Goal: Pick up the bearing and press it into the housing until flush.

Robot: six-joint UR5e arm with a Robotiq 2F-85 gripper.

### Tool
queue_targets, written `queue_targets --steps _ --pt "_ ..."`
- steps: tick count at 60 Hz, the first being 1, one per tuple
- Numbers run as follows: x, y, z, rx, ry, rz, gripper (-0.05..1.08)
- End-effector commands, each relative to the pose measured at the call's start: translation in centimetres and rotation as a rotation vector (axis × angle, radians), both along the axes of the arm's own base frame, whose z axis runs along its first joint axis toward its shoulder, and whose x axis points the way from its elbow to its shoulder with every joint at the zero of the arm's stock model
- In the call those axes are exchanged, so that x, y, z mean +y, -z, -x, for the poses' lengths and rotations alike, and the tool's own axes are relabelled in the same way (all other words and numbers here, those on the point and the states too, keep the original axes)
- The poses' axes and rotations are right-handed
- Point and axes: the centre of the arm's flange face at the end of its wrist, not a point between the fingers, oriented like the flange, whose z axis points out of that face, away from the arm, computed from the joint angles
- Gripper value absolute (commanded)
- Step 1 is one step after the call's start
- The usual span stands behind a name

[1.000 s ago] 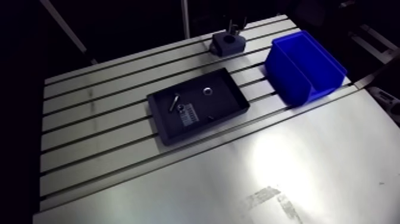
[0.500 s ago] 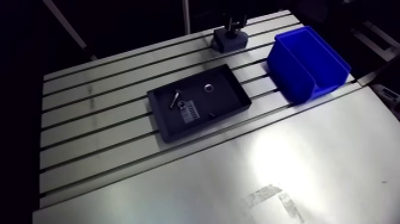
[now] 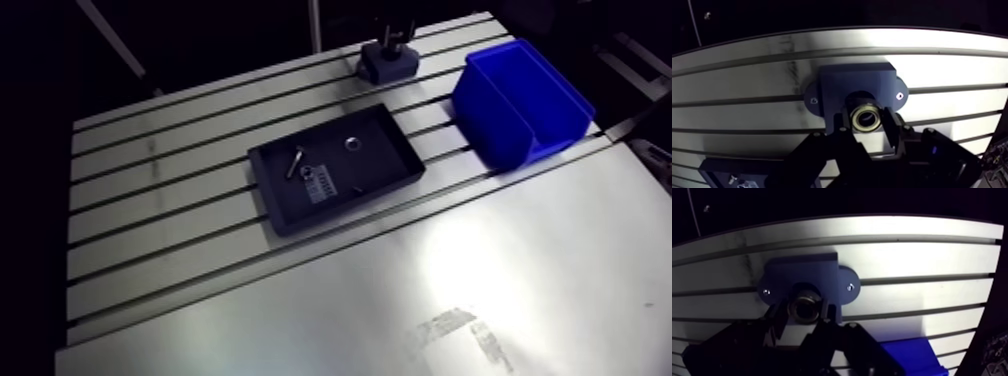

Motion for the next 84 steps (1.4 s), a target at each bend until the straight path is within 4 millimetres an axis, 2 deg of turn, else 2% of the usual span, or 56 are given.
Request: queue_targets --steps 1,57,84 --pt "-0.19 0.45 0.09 -0.005 -0.003 0.002 0.81" --pt "-0.45 1.34 0.55 -0.015 -0.007 0.004 0.81" --pt "-0.45 1.13 0.54 -0.012 -0.008 0.003 0.81"
